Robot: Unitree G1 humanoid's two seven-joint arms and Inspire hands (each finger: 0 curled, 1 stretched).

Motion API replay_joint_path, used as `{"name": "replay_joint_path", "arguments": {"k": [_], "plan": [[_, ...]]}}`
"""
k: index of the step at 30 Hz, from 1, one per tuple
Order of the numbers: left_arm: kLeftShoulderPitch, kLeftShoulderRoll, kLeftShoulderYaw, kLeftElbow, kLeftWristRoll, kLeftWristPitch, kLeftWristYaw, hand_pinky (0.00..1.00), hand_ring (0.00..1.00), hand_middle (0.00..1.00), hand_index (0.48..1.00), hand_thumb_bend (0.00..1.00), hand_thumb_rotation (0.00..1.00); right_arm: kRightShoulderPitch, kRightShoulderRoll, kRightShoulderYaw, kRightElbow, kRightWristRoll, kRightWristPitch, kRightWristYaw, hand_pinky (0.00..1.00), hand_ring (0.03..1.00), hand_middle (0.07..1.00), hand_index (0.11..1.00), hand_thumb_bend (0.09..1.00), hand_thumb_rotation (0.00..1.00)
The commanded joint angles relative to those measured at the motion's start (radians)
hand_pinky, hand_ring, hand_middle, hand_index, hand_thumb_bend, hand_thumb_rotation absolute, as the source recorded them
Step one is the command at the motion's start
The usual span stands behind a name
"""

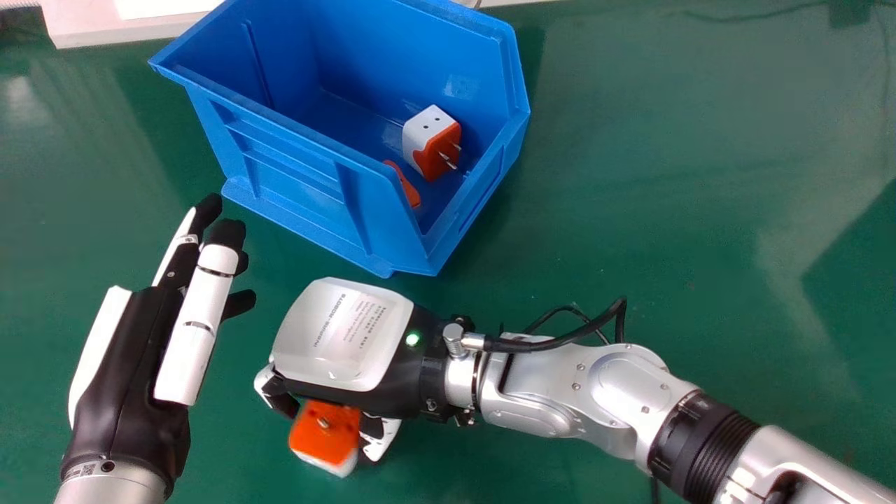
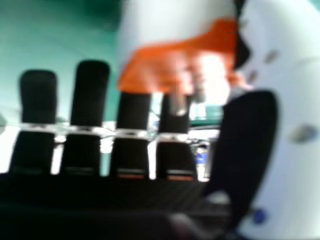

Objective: Pick all objects and put in blue box

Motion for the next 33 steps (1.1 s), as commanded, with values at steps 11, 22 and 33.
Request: {"name": "replay_joint_path", "arguments": {"k": [11,22,33], "plan": [[0.016,0.006,0.007,-0.064,0.0,0.009,-0.004,0.85,0.92,0.94,0.97,0.47,1.0,-0.009,0.002,0.001,0.012,-0.007,-0.015,-0.036,0.04,0.083,0.145,0.473,0.521,0.12],[0.017,0.007,0.007,-0.075,-0.001,0.02,-0.006,0.86,0.92,0.94,0.97,0.47,1.0,0.004,0.0,-0.016,0.003,0.009,-0.006,-0.041,0.03,0.067,0.129,0.47,0.519,0.12],[0.011,0.004,0.005,-0.075,-0.004,0.022,-0.004,0.86,0.92,0.94,0.969,0.47,1.0,0.011,0.018,-0.025,0.008,0.06,0.025,0.104,0.04,0.078,0.151,0.471,0.519,0.12]]}}
